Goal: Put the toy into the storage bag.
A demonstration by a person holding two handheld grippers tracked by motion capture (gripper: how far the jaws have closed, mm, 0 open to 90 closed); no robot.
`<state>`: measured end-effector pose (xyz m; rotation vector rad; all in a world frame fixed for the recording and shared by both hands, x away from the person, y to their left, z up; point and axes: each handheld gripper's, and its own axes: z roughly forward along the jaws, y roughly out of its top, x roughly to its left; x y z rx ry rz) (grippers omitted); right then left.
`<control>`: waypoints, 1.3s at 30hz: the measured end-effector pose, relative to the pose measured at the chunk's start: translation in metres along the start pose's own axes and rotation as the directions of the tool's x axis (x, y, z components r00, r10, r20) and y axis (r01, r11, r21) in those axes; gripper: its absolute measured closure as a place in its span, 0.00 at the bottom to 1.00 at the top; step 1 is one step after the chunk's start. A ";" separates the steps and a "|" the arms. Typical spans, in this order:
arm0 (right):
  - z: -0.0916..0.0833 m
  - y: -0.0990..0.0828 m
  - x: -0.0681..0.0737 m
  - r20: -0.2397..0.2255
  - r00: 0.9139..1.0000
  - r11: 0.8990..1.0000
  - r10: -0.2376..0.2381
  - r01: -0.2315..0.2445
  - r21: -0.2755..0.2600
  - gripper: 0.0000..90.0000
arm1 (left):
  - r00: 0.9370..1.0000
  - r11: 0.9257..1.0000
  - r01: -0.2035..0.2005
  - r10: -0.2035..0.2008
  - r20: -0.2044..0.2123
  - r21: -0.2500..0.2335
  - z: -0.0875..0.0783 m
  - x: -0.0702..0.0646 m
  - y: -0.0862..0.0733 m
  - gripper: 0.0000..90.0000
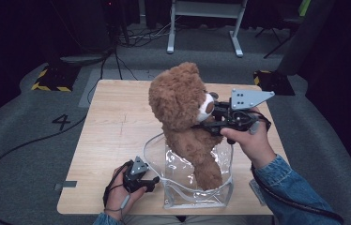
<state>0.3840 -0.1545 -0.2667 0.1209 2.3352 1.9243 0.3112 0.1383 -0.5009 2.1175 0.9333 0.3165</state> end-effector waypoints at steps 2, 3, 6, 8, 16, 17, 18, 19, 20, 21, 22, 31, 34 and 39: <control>0.007 0.000 0.001 -0.008 1.000 1.000 0.001 0.000 0.017 0.68 | 1.000 1.000 0.001 -0.001 0.001 -0.003 0.000 0.000 0.000 0.37; 0.011 0.000 0.001 -0.013 1.000 1.000 -0.001 0.001 0.029 0.68 | 1.000 1.000 -0.001 0.001 0.002 -0.003 0.000 0.000 0.000 0.37; 0.024 0.000 0.003 -0.024 1.000 0.998 -0.012 0.014 0.063 0.67 | 1.000 1.000 -0.001 0.001 0.004 -0.004 0.000 0.000 0.000 0.37; 0.030 -0.001 0.003 -0.033 0.999 0.996 -0.018 0.020 0.083 0.67 | 1.000 1.000 -0.005 0.005 0.004 -0.005 0.000 0.000 0.000 0.37; 0.052 -0.012 0.009 -0.069 0.998 0.984 -0.011 0.023 0.174 0.65 | 1.000 1.000 0.002 -0.002 0.004 -0.005 0.000 0.000 0.000 0.37; 0.054 -0.013 0.009 -0.073 0.997 0.982 -0.014 0.027 0.189 0.65 | 1.000 1.000 0.005 -0.005 0.004 -0.006 0.000 -0.001 0.000 0.37; 0.057 -0.015 0.009 -0.074 0.997 0.979 -0.013 0.028 0.200 0.65 | 1.000 1.000 0.001 -0.001 0.003 -0.001 0.000 0.000 0.000 0.37; 0.061 -0.017 0.009 -0.078 0.997 0.975 -0.018 0.035 0.220 0.65 | 1.000 1.000 0.001 -0.001 0.002 0.000 0.000 0.000 0.000 0.37; 0.063 -0.018 0.009 -0.076 0.997 0.973 -0.019 0.036 0.229 0.64 | 1.000 1.000 0.001 -0.001 0.000 0.000 0.001 -0.001 0.000 0.37; 0.066 -0.019 0.009 -0.072 0.997 0.968 -0.028 0.045 0.247 0.64 | 1.000 1.000 -0.001 0.001 0.004 0.003 0.001 -0.001 0.001 0.37; 0.070 -0.019 0.009 -0.072 0.997 0.966 -0.031 0.048 0.253 0.64 | 1.000 1.000 0.000 0.000 0.004 0.004 0.001 -0.001 0.001 0.37; 0.087 -0.034 0.011 -0.060 0.998 0.926 -0.029 0.049 0.374 0.63 | 1.000 1.000 -0.001 0.001 0.010 -0.005 0.000 -0.001 0.000 0.37; 0.087 -0.039 0.011 -0.057 0.998 0.908 -0.031 0.052 0.417 0.62 | 1.000 1.000 -0.002 0.002 0.009 -0.018 -0.001 -0.002 0.001 0.37; 0.087 -0.046 0.010 -0.056 0.998 0.886 -0.034 0.056 0.460 0.61 | 1.000 0.999 -0.015 0.015 0.008 -0.032 -0.002 -0.004 0.004 0.37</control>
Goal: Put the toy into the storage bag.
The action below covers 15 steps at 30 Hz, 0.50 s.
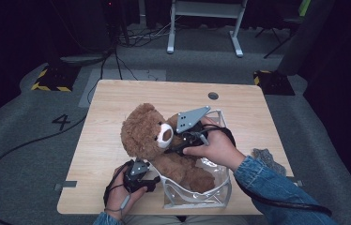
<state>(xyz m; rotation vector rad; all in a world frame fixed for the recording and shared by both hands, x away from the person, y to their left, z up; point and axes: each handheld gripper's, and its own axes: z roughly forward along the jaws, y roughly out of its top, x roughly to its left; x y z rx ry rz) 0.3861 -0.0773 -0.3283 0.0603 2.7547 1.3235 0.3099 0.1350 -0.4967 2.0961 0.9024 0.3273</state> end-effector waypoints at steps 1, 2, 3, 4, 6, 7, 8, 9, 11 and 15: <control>0.000 -0.001 0.000 0.005 1.000 1.000 0.010 -0.010 0.006 0.61 | 1.000 1.000 0.001 -0.001 0.001 -0.001 0.000 0.000 0.000 0.37; 0.001 -0.003 -0.001 0.005 1.000 1.000 0.009 -0.009 0.015 0.61 | 1.000 1.000 0.001 -0.001 0.002 -0.002 0.000 0.000 0.000 0.37; 0.001 -0.004 -0.001 0.007 1.000 1.000 0.010 -0.010 0.024 0.61 | 1.000 1.000 0.002 -0.002 0.001 -0.002 0.000 0.000 0.000 0.37; 0.002 -0.006 -0.001 0.009 1.000 0.999 0.014 -0.014 0.040 0.61 | 1.000 1.000 0.006 -0.006 0.002 -0.001 0.000 0.000 -0.001 0.37; 0.004 -0.009 -0.001 0.006 1.000 0.998 0.018 -0.018 0.064 0.61 | 1.000 1.000 0.010 -0.010 -0.001 0.001 0.000 0.000 -0.001 0.37; 0.004 -0.009 -0.001 0.006 1.000 0.998 0.018 -0.018 0.064 0.61 | 1.000 1.000 0.011 -0.011 -0.002 0.000 0.000 0.001 -0.001 0.37; 0.004 -0.010 0.000 0.002 0.999 0.996 0.032 -0.032 0.077 0.61 | 1.000 1.000 0.011 -0.011 -0.003 0.000 0.000 0.001 -0.001 0.37; 0.004 -0.010 0.000 0.004 0.999 0.996 0.036 -0.037 0.084 0.61 | 1.000 1.000 0.012 -0.012 -0.004 0.000 -0.001 0.001 -0.001 0.37; 0.005 -0.009 0.001 0.008 0.999 0.995 0.051 -0.051 0.087 0.61 | 1.000 1.000 0.010 -0.010 -0.004 -0.001 -0.001 0.001 -0.001 0.37; 0.006 -0.012 0.002 0.010 0.998 0.992 0.069 -0.069 0.105 0.61 | 1.000 1.000 0.009 -0.009 -0.005 -0.001 -0.001 0.002 -0.001 0.37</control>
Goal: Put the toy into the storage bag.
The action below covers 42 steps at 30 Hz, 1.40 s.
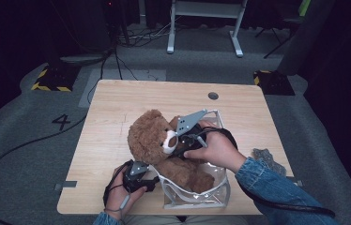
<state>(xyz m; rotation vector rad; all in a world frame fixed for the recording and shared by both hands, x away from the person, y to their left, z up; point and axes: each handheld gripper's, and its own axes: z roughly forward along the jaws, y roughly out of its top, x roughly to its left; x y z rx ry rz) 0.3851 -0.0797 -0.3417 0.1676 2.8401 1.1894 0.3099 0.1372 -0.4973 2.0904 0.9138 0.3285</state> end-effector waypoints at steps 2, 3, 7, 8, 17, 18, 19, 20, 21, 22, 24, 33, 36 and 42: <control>0.000 -0.003 0.001 -0.001 1.000 1.000 0.022 -0.022 0.010 0.61 | 1.000 1.000 0.002 -0.002 0.004 -0.002 0.000 0.001 0.000 0.37; -0.001 -0.004 0.001 -0.003 1.000 0.999 0.030 -0.030 0.016 0.61 | 1.000 1.000 0.000 0.000 0.004 0.000 0.000 0.001 0.000 0.37; -0.001 -0.007 0.003 -0.007 1.000 0.999 0.021 -0.021 0.040 0.61 | 1.000 1.000 0.000 0.000 0.001 0.001 0.001 0.000 0.000 0.37; -0.001 -0.008 0.004 -0.006 1.000 0.999 0.018 -0.018 0.046 0.61 | 1.000 1.000 -0.001 0.001 0.002 0.002 0.001 0.000 0.000 0.37; 0.000 -0.010 0.010 -0.003 0.999 0.993 0.042 -0.041 0.109 0.61 | 1.000 1.000 0.000 0.000 0.003 0.005 0.000 0.001 -0.001 0.37; 0.000 -0.011 0.010 -0.007 0.999 0.993 0.039 -0.038 0.115 0.61 | 1.000 1.000 0.004 -0.004 0.003 0.005 0.000 0.001 -0.001 0.37; 0.000 -0.013 0.011 -0.015 0.999 0.991 0.040 -0.038 0.125 0.61 | 1.000 1.000 0.003 -0.003 0.005 0.004 -0.001 0.002 -0.001 0.37; 0.000 -0.014 0.012 -0.027 0.999 0.990 0.033 -0.029 0.139 0.61 | 1.000 1.000 -0.001 0.001 0.002 0.011 -0.001 0.003 -0.001 0.37; 0.000 -0.015 0.014 -0.043 0.999 0.989 0.031 -0.025 0.147 0.61 | 1.000 1.000 -0.007 0.007 0.005 0.017 -0.002 0.003 -0.001 0.37; 0.000 -0.017 0.015 -0.060 0.998 0.987 0.033 -0.023 0.160 0.61 | 1.000 1.000 0.003 -0.003 0.005 0.010 -0.001 0.002 -0.001 0.37; 0.001 -0.021 0.017 -0.089 0.995 0.984 0.050 -0.034 0.178 0.61 | 1.000 1.000 0.002 -0.002 0.006 0.008 0.000 0.002 -0.001 0.37; 0.010 -0.031 0.006 -0.022 0.997 0.973 0.076 -0.070 0.221 0.60 | 1.000 1.000 -0.009 0.009 0.003 0.007 0.002 0.000 0.001 0.37; 0.013 -0.028 0.004 0.005 0.996 0.967 0.086 -0.085 0.242 0.60 | 1.000 1.000 -0.017 0.017 0.007 0.016 0.000 0.001 0.001 0.37; 0.019 -0.022 0.013 -0.031 0.995 0.950 0.090 -0.077 0.302 0.60 | 1.000 1.000 0.005 -0.006 -0.016 -0.023 0.002 -0.003 0.002 0.38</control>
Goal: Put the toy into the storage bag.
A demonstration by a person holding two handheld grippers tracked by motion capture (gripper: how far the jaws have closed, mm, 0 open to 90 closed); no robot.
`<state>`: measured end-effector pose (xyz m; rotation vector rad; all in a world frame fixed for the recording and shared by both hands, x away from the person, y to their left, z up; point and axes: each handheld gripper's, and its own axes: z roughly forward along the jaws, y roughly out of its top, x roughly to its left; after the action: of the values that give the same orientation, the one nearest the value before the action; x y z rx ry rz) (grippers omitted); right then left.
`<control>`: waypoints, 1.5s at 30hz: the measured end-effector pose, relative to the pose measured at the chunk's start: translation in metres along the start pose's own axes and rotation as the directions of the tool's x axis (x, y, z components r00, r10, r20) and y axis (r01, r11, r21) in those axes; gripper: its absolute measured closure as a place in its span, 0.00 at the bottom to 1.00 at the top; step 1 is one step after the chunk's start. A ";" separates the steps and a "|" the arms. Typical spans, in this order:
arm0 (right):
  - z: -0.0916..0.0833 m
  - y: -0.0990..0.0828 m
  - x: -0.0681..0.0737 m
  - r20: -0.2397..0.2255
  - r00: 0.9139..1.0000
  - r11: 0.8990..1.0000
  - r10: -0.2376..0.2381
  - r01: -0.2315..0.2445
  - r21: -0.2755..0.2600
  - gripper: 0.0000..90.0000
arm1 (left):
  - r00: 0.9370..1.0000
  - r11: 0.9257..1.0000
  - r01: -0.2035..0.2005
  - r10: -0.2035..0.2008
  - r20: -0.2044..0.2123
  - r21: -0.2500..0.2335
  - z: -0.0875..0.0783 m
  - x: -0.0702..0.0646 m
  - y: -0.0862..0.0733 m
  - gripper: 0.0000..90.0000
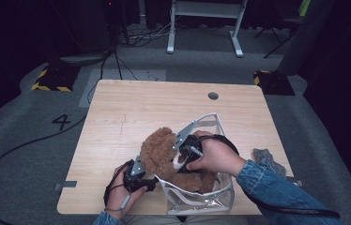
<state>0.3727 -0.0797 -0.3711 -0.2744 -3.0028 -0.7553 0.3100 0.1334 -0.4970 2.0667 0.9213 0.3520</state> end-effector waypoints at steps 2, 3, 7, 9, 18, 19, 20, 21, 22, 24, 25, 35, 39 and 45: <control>0.001 0.000 -0.005 0.008 1.000 1.000 -0.004 0.004 -0.012 0.60 | 0.997 0.996 -0.072 0.072 0.011 0.055 -0.005 0.006 0.002 0.38; 0.002 -0.001 -0.006 0.032 0.999 1.000 0.005 -0.005 -0.012 0.60 | 0.999 0.999 -0.035 0.034 0.016 0.033 -0.003 0.003 0.001 0.38; 0.008 -0.003 -0.011 0.081 0.997 1.000 -0.004 0.005 -0.009 0.59 | 1.000 0.999 -0.021 0.020 0.021 0.031 -0.002 0.002 0.000 0.37; 0.012 -0.002 -0.011 0.096 0.995 1.000 -0.027 0.028 -0.006 0.59 | 1.000 0.999 -0.020 0.020 0.019 0.036 -0.002 0.004 -0.001 0.37; 0.022 0.000 -0.014 0.070 0.998 1.000 -0.006 0.004 0.027 0.56 | 1.000 0.999 0.013 -0.013 0.021 0.041 -0.005 0.009 -0.008 0.36; 0.024 0.000 -0.015 0.066 0.998 1.000 -0.015 0.013 0.021 0.55 | 1.000 0.999 0.013 -0.014 0.020 0.041 -0.006 0.010 -0.008 0.35; 0.024 0.000 -0.015 0.070 0.998 0.999 -0.012 0.010 0.032 0.55 | 1.000 0.999 0.014 -0.015 0.019 0.044 -0.006 0.010 -0.008 0.35; 0.025 0.001 -0.014 0.066 0.998 0.999 -0.006 0.004 0.033 0.55 | 1.000 0.999 0.018 -0.019 0.017 0.044 -0.007 0.011 -0.009 0.35; 0.026 0.001 -0.014 0.067 0.998 0.999 -0.015 0.012 0.038 0.54 | 1.000 0.999 0.018 -0.019 0.014 0.044 -0.008 0.012 -0.009 0.35; 0.027 0.002 -0.013 0.065 0.998 0.999 -0.025 0.022 0.042 0.52 | 1.000 0.999 0.028 -0.029 0.010 0.040 -0.010 0.013 -0.010 0.35; 0.027 0.002 -0.013 0.069 0.997 0.999 -0.032 0.029 0.039 0.51 | 1.000 0.999 0.028 -0.028 0.009 0.038 -0.010 0.014 -0.010 0.35; 0.005 0.002 -0.006 0.069 0.997 0.999 -0.036 0.037 -0.014 0.31 | 0.999 0.999 0.033 -0.033 -0.003 0.030 -0.012 0.015 -0.012 0.34; -0.010 -0.001 -0.006 0.045 0.999 0.997 -0.025 0.029 -0.073 0.32 | 0.999 0.999 0.036 -0.036 -0.008 0.028 -0.013 0.015 -0.013 0.34; -0.020 -0.005 -0.007 0.014 1.000 0.993 -0.011 0.013 -0.118 0.32 | 0.999 0.999 0.035 -0.035 0.001 0.010 -0.013 0.012 -0.010 0.34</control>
<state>0.3785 -0.0948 -0.3563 -0.2663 -2.9796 -0.9373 0.3066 0.1532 -0.4978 2.0574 0.9592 0.3288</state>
